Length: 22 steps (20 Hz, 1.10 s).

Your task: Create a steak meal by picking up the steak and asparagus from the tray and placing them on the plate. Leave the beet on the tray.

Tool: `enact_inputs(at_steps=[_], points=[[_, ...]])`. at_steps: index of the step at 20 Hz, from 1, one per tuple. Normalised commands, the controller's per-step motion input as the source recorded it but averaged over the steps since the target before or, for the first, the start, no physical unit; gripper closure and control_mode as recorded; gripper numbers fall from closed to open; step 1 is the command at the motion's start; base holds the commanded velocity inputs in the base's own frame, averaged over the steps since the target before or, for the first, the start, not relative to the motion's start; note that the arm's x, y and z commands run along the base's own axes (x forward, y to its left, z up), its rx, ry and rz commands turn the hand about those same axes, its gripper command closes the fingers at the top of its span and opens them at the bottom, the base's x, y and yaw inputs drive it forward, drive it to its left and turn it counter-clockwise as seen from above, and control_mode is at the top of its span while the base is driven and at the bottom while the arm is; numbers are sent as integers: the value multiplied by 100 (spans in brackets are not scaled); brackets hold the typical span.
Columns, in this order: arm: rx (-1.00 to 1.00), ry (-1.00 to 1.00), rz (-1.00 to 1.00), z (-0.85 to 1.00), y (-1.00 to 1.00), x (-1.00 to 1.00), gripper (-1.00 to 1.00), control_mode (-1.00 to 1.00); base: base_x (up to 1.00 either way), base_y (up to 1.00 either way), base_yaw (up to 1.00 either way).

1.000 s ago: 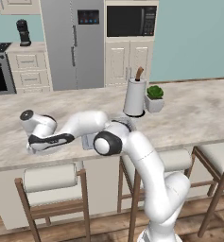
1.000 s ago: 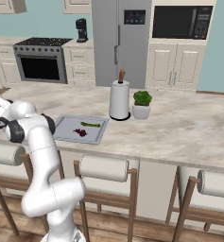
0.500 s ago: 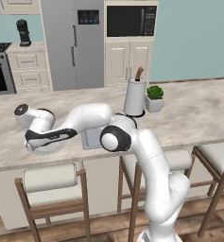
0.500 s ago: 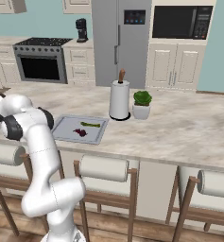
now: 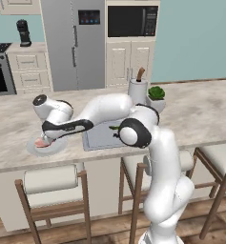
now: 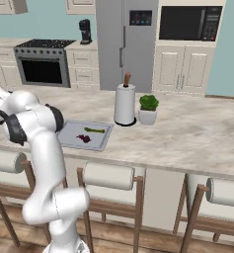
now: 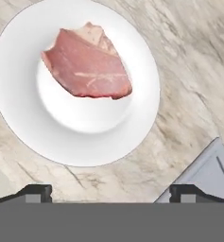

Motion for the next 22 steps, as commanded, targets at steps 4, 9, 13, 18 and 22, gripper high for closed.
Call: enact_inputs(at_steps=[4, 9, 13, 18, 22], points=[[13, 0, -6, 31, -100, 0, -100, -100, 0, 0, 0], [11, 5, -4, 21, -100, 0, -100, -100, 0, 0, 0], [7, 10, -1, 11, -100, 0, -100, -100, 0, 0, 0], [1, 9, 0, 12, -100, 0, -100, -100, 0, 0, 0], [0, 9, 0, 13, -100, 3, -100, -100, 0, 0, 0]])
